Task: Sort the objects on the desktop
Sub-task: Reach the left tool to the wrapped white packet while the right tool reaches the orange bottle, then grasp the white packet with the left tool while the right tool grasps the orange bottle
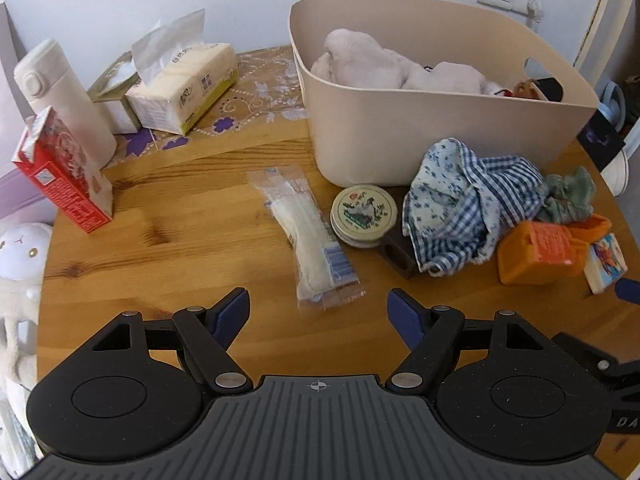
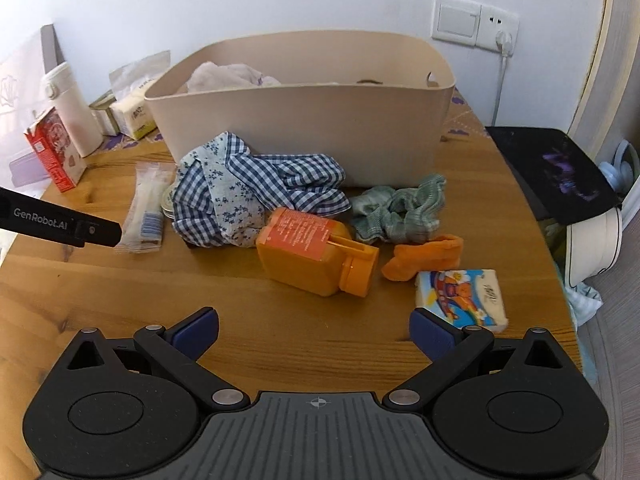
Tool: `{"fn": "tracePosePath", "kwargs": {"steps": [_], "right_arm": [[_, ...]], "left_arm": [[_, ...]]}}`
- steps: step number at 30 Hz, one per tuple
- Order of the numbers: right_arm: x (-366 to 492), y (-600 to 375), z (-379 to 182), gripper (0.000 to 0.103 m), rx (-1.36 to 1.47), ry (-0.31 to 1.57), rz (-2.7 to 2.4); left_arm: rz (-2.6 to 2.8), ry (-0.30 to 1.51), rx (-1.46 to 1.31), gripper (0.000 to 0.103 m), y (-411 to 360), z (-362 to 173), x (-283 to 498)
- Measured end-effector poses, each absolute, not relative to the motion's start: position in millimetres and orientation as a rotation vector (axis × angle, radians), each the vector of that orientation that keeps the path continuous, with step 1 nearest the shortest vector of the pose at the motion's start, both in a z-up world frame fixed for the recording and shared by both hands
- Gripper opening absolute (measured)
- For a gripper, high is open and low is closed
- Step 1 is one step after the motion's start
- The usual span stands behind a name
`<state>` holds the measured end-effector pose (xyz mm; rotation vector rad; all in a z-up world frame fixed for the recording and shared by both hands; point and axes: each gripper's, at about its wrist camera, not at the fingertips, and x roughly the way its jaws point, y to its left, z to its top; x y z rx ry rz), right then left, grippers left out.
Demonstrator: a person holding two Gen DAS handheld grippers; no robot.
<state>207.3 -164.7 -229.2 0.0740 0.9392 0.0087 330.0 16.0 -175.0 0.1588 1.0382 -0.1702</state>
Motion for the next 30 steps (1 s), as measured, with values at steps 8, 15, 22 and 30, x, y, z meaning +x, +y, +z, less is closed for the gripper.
{"fn": "tracePosePath", "kwargs": {"steps": [8, 15, 22, 30], "right_arm": [[231, -153, -247, 0.103, 0.041, 0.954, -0.017], [250, -158, -254, 0.103, 0.098, 0.948, -0.079], [269, -161, -259, 0.103, 0.152, 0.963, -0.131], [276, -155, -262, 0.083, 0.143, 0.958, -0.117]], "left_arm": [[-0.161, 1.05, 0.123, 0.077, 12, -190, 362], [-0.141, 1.101, 0.115, 0.077, 9, -208, 388], [-0.152, 1.149, 0.124, 0.077, 11, -221, 393], [-0.224, 1.117, 0.149, 0.05, 22, -220, 387]]}}
